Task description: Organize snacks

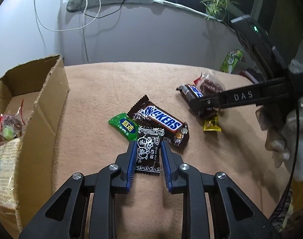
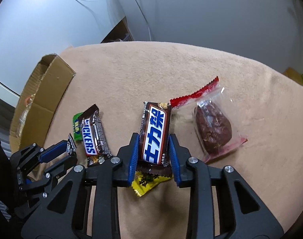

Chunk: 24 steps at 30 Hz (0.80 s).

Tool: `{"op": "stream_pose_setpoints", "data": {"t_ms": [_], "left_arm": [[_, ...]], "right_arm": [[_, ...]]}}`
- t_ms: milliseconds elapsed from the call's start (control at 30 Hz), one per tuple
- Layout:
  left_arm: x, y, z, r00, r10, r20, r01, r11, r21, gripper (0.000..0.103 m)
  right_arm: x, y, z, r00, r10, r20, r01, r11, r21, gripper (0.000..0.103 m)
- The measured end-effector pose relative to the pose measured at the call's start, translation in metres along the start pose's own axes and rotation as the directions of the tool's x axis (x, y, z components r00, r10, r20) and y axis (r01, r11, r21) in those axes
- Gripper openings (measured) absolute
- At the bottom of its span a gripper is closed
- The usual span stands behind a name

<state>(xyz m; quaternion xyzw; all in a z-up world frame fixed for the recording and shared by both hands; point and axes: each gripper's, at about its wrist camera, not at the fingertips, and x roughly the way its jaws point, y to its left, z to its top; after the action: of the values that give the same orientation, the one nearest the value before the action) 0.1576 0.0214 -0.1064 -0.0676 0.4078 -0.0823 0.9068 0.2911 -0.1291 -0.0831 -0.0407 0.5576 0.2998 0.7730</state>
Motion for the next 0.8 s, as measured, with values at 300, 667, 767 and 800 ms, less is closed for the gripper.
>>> {"op": "stream_pose_setpoints", "data": {"t_ms": [300, 667, 767, 800], "left_arm": [[-0.004, 0.004, 0.006, 1.000, -0.012, 0.024, 0.012, 1.000, -0.008, 0.023], [-0.029, 0.007, 0.015, 0.994, -0.040, 0.101, 0.045, 0.998, -0.044, 0.022], [-0.045, 0.008, 0.016, 0.989, -0.061, 0.136, 0.068, 0.996, -0.052, 0.022], [-0.052, 0.009, 0.016, 0.986, -0.064, 0.154, 0.073, 0.996, -0.052, 0.022]], "right_arm": [[-0.020, -0.004, -0.008, 0.999, 0.005, 0.040, -0.004, 1.000, -0.016, 0.030], [-0.059, 0.012, -0.015, 0.993, 0.054, 0.108, -0.049, 0.998, -0.041, 0.030], [-0.072, 0.024, -0.013, 0.988, 0.073, 0.134, -0.065, 0.996, -0.059, 0.030], [-0.076, 0.028, -0.013, 0.987, 0.083, 0.141, -0.075, 0.995, -0.066, 0.030]]}}
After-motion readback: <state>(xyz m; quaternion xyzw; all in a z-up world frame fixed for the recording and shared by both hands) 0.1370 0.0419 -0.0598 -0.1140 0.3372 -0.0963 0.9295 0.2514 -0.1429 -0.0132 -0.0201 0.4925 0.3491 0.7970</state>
